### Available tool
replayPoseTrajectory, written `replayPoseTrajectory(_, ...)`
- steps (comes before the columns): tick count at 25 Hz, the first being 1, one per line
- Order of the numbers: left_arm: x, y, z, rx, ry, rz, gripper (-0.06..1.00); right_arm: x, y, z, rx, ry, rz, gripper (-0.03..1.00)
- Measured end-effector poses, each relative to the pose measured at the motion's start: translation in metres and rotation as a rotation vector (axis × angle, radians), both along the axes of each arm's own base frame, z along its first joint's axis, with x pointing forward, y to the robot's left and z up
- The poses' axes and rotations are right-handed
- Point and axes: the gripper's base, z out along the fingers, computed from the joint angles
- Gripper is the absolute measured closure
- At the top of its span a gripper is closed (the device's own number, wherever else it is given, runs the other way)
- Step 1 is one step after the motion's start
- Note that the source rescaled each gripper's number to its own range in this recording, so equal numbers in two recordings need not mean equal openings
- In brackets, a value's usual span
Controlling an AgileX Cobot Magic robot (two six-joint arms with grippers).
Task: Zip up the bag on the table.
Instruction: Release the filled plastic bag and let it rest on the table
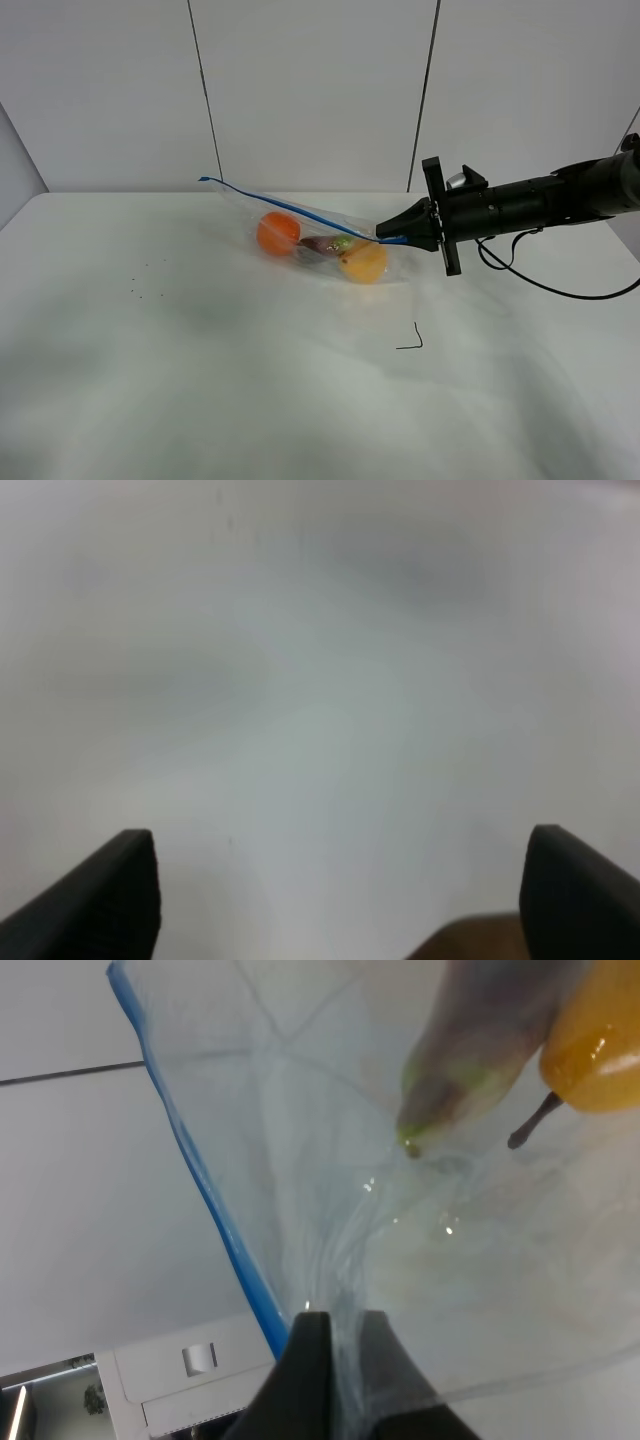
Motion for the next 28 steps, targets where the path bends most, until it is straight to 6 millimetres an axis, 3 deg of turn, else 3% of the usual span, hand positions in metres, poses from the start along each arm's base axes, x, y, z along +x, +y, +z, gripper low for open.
replayPoseTrajectory(6, -0.0096, 0.0004, -0.0001, -0.001, -0.063, 0.000, 0.02, 0.0000, 0.0000, 0.0000, 0.000, 0.002, -0.001, 0.97)
replayPoseTrajectory(17, -0.0099, 0.0013, -0.0001, 0.008, -0.065, 0.007, 0.02, -0.0002, 0.0000, -0.0002, -0.002, 0.003, 0.001, 0.97)
replayPoseTrajectory(19, -0.0099, 0.0014, -0.0001, 0.009, -0.065, 0.007, 0.02, -0.0007, -0.0001, -0.0006, -0.006, 0.005, 0.006, 0.93)
replayPoseTrajectory(21, -0.0099, 0.0014, -0.0001, 0.009, -0.065, 0.007, 0.02, -0.0015, -0.0001, -0.0010, -0.009, 0.018, 0.011, 0.77)
replayPoseTrajectory(24, -0.0099, 0.0014, -0.0001, 0.010, -0.065, 0.007, 0.02, -0.0029, -0.0004, -0.0023, -0.018, 0.049, 0.016, 0.26)
replayPoseTrajectory(25, -0.0099, 0.0014, -0.0001, 0.010, -0.065, 0.007, 0.02, -0.0034, -0.0005, -0.0027, -0.023, 0.055, 0.019, 0.15)
replayPoseTrajectory(28, -0.0099, 0.0014, -0.0001, 0.010, -0.065, 0.007, 0.02, -0.0059, -0.0011, -0.0046, -0.048, 0.080, 0.037, 0.01)
